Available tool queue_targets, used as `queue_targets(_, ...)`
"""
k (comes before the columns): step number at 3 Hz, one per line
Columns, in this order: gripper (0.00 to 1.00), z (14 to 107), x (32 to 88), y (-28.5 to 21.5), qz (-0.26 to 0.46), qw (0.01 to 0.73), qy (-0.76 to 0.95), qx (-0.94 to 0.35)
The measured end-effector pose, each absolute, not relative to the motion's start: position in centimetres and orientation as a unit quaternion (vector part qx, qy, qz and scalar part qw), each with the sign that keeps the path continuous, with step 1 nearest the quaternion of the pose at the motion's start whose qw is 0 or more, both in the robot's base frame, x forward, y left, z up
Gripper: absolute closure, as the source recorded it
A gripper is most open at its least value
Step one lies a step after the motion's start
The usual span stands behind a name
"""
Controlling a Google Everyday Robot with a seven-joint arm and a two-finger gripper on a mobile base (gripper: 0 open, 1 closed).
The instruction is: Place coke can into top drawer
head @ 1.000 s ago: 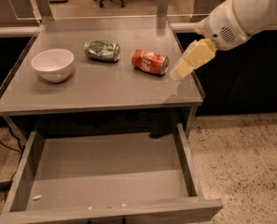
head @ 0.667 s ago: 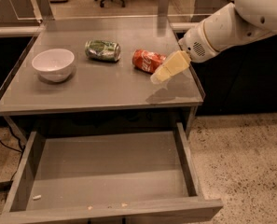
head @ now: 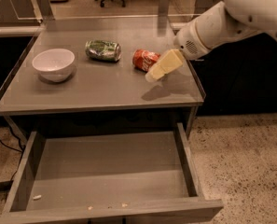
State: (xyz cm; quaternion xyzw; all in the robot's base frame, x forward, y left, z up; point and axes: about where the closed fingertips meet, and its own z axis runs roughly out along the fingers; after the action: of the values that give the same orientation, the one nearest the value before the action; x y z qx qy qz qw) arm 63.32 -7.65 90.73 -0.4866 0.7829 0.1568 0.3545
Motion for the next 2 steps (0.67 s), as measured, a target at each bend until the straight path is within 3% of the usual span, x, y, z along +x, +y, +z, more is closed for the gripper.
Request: queue_targets(2, 0.00, 88.8, 67.2, -6.0, 0.148, 0.356, 0.777, -0.498)
